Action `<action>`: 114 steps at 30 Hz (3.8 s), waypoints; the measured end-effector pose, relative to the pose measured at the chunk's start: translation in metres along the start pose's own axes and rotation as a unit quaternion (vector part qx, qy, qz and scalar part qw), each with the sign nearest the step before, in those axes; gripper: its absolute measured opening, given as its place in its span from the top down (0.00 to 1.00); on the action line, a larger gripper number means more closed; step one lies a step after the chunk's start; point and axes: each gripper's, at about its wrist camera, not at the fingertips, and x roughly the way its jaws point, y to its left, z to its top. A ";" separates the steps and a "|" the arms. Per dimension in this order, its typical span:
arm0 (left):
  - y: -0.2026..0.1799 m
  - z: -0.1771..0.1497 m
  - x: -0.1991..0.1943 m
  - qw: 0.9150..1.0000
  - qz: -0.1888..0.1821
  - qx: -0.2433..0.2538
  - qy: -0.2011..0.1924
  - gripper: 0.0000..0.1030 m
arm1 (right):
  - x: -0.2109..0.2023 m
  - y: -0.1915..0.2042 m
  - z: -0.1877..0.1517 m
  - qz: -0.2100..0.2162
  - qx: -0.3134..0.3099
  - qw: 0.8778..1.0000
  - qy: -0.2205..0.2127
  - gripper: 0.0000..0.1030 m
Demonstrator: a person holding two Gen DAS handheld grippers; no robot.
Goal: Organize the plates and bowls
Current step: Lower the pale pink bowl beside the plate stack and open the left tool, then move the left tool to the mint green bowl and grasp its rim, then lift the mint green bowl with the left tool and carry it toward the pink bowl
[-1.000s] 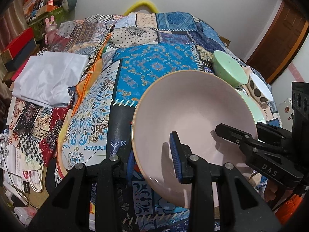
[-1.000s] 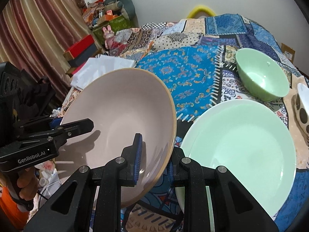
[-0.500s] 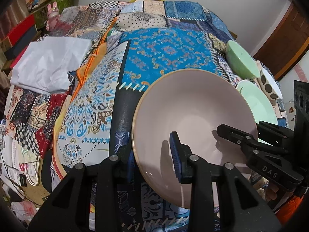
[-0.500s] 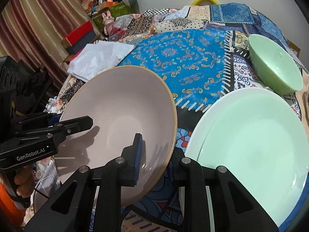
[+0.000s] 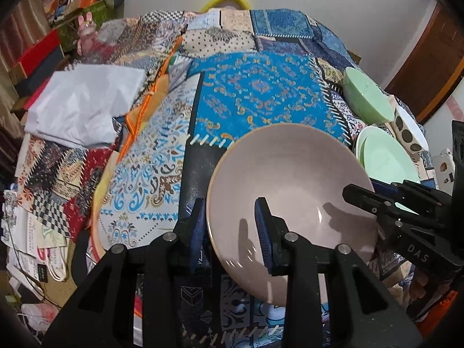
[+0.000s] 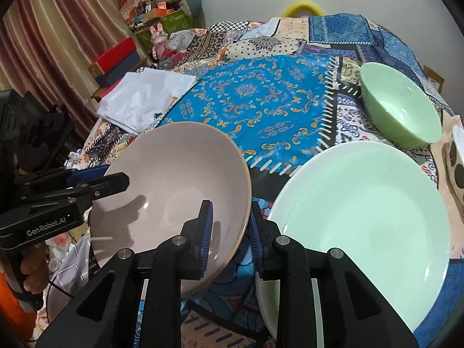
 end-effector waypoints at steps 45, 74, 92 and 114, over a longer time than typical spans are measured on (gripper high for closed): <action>-0.161 0.098 -0.072 0.983 -0.010 0.110 -0.145 0.07 | -0.159 -0.132 0.021 -0.132 0.079 0.967 -0.201 0.36; -0.208 0.179 0.114 0.994 -0.032 0.101 0.014 0.31 | -0.056 -0.215 0.063 -0.116 0.081 0.984 -0.106 0.66; -0.221 0.180 0.169 0.988 -0.057 0.124 0.070 0.70 | -0.007 -0.224 0.071 -0.100 0.075 0.991 -0.043 0.82; -0.220 0.164 0.126 0.990 -0.055 0.121 0.055 0.83 | -0.047 -0.197 0.069 -0.084 0.079 0.989 -0.089 0.87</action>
